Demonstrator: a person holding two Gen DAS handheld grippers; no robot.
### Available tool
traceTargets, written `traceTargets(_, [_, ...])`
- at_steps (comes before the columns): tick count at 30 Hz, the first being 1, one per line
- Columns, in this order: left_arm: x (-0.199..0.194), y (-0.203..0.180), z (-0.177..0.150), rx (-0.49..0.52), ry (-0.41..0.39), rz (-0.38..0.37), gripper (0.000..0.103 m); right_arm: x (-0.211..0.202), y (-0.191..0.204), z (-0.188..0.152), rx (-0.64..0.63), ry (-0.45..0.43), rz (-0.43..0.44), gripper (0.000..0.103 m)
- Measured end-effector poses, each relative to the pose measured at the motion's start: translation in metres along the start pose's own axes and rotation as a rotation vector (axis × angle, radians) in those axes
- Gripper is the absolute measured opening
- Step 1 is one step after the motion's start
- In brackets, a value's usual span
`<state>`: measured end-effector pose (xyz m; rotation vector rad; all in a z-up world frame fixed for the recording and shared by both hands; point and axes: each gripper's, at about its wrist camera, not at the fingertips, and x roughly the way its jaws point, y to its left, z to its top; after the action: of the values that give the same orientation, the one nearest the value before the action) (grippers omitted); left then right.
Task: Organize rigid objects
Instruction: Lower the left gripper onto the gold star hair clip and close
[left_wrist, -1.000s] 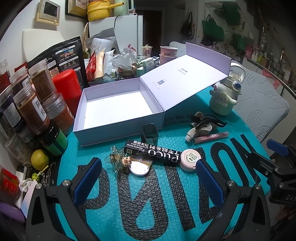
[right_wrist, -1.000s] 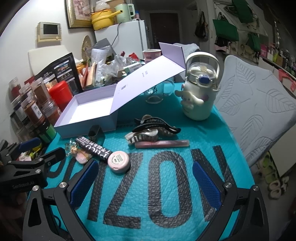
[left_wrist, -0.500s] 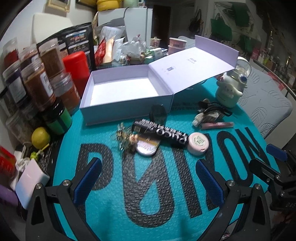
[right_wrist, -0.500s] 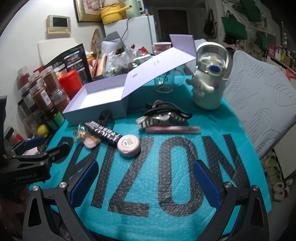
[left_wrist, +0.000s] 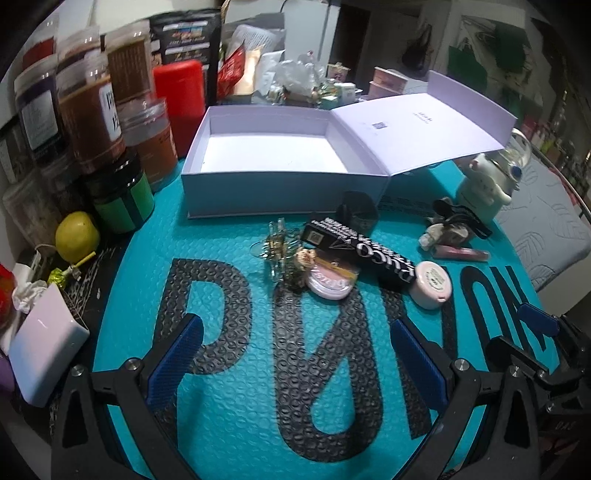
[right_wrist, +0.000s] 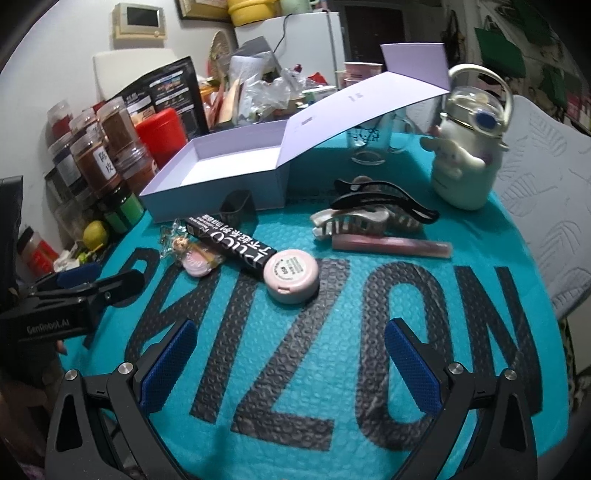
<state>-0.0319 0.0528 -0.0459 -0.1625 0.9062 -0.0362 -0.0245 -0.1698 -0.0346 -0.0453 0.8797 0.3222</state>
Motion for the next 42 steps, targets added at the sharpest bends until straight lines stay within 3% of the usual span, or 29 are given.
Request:
traceTargets(6, [0.018, 0.007, 0.007, -0.012, 0.021, -0.029, 0.102, 0.016, -0.002, 0.007, -0.008, 0.02, 0.018, 0.103])
traceTargets(9, [0.025, 0.006, 0.013, -0.01, 0.02, -0.051, 0.096, 0.025, -0.004, 0.011, -0.013, 0.032, 0.024, 0.103])
traceTargets(12, [0.033, 0.003, 0.018, 0.007, 0.027, -0.05, 0.088, 0.033, -0.006, 0.015, -0.019, 0.039, 0.022, 0.103])
traceTargets(14, [0.039, 0.002, 0.022, 0.017, 0.045, -0.059, 0.071, 0.039, -0.009, 0.017, -0.02, 0.048, 0.024, 0.103])
traceTargets(25, [0.06, 0.001, 0.043, 0.065, 0.031, -0.068, 0.069, 0.062, -0.02, 0.027, 0.015, 0.088, 0.039, 0.103])
traceTargets(26, [0.063, -0.001, 0.044, 0.082, 0.032, -0.08, 0.058, 0.064, -0.02, 0.028, 0.016, 0.091, 0.04, 0.103])
traceTargets(31, [0.077, 0.005, 0.048, 0.1, 0.052, -0.091, 0.039, 0.066, -0.019, 0.033, 0.003, 0.087, 0.047, 0.103])
traceTargets(34, [0.081, 0.013, 0.048, 0.089, 0.049, -0.136, 0.039, 0.066, -0.018, 0.034, -0.003, 0.082, 0.044, 0.103])
traceTargets(38, [0.081, 0.011, 0.048, 0.106, 0.051, -0.136, 0.039, 0.067, -0.022, 0.035, 0.007, 0.082, 0.037, 0.103])
traceTargets(42, [0.073, 0.014, 0.047, 0.063, 0.068, -0.161, 0.039, 0.066, -0.025, 0.035, 0.016, 0.078, 0.041, 0.103])
